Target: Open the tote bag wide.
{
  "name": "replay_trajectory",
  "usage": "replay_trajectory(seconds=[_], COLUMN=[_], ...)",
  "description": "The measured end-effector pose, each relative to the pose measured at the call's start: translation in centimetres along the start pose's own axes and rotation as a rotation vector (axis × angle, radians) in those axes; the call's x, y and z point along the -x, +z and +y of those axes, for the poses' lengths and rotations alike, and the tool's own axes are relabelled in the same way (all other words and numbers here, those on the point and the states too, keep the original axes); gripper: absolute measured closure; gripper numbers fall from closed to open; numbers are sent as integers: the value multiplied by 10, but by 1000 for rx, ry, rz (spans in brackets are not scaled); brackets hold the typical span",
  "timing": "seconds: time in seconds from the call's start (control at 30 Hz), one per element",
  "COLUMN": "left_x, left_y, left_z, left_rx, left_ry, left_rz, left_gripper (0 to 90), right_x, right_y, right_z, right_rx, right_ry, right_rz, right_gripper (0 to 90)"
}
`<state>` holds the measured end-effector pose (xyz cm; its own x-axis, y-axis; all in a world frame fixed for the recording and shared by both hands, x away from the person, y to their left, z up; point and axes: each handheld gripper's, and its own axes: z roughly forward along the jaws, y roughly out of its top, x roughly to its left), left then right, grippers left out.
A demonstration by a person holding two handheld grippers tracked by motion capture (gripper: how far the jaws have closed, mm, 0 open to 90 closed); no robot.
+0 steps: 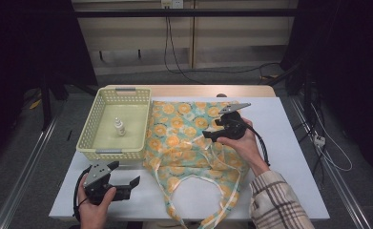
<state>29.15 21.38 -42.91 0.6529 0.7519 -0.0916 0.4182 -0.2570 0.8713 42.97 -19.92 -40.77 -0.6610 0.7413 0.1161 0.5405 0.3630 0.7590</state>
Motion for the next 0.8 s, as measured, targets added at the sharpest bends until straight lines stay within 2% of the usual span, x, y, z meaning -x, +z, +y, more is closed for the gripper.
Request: replay_trajectory(seconds=[0.07,0.1,0.2,0.27,0.3,0.37,0.4,0.43,0.53,0.57,0.6,0.7,0.8], left_x=[0,0,0,0,0,0,0,0,0,0,0,0,0], left_y=[0,-1,0,0,0,-1,-1,-1,-2,-2,-2,-1,0], left_z=[0,0,0,0,0,0,0,0,0,0,0,0,0], left_rx=[1,-1,-2,-3,-3,1,3,4,7,6,5,5,1], left_ry=[0,2,3,3,3,3,2,-1,2,2,3,0,4], left_rz=[2,-2,2,-2,-4,-1,-1,-3,-6,-6,-6,-5,-9], left_gripper=[61,61,61,61,61,62,62,62,62,62,62,62,62], right_x=[-10,-10,-22,-30,-33,-36,-38,-40,-44,-43,-43,-45,-48], right_y=[-6,-6,-11,-13,-13,-11,-7,-3,4,7,7,11,19], right_z=[-5,-5,-10,-11,-11,-12,-13,-15,-20,-21,-21,-24,-26], right_rx=[-22,-22,-20,-25,-25,-42,-77,-106,-152,-171,-171,-199,-236], right_ry=[-9,-9,-48,-73,-93,-78,-79,-90,-120,-124,-124,-132,-144], right_rz=[41,41,50,44,58,96,114,128,150,168,168,181,160], right_gripper=[226,226,188,220,246,254,255,269,393,479,479,560,564])
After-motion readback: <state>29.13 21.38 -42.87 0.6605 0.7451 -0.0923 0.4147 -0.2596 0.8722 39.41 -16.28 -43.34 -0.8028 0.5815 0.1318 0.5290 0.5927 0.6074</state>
